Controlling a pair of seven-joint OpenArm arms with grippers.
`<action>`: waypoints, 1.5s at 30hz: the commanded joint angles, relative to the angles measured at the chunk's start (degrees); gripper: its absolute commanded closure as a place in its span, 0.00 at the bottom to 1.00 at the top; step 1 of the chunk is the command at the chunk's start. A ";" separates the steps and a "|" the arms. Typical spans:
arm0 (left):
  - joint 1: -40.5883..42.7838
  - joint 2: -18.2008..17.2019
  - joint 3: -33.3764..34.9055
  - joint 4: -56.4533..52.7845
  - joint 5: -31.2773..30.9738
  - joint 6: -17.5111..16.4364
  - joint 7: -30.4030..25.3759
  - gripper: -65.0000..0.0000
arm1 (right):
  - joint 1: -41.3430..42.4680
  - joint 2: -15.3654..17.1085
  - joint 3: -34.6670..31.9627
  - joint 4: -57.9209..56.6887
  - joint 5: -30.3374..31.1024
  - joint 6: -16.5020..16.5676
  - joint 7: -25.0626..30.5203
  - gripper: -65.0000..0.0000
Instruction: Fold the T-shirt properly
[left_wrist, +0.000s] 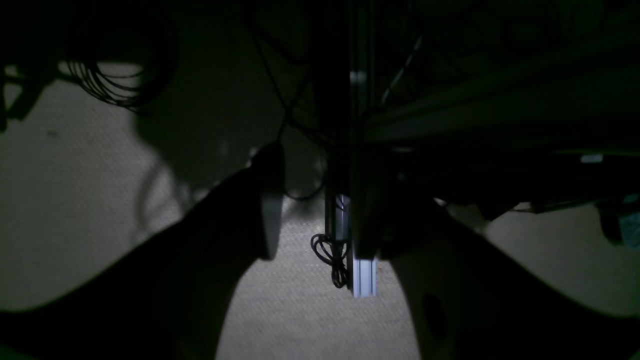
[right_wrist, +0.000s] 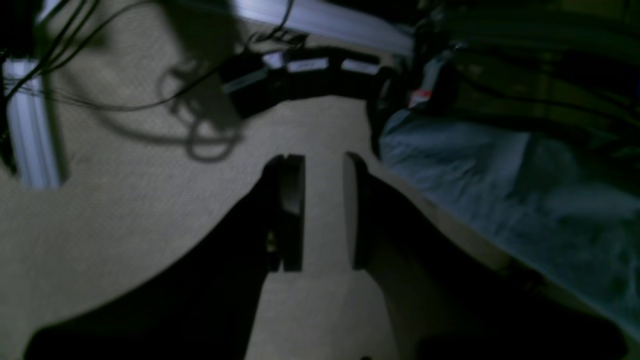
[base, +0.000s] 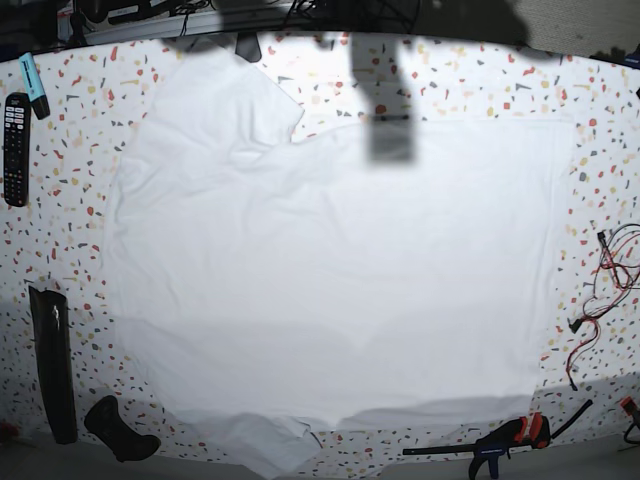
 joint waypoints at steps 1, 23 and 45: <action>2.03 -0.68 0.00 1.66 -0.07 -0.42 -1.11 0.66 | -2.36 1.18 0.13 1.64 -0.17 -0.83 -0.11 0.80; 29.07 -5.16 -0.07 33.68 -3.91 5.33 -1.38 0.66 | -29.99 11.91 7.58 43.17 -0.70 -0.79 -2.86 0.80; 34.25 -5.75 -4.63 57.81 -3.89 6.95 -1.49 0.66 | -32.52 15.34 18.18 72.06 -7.17 -0.81 -5.42 0.80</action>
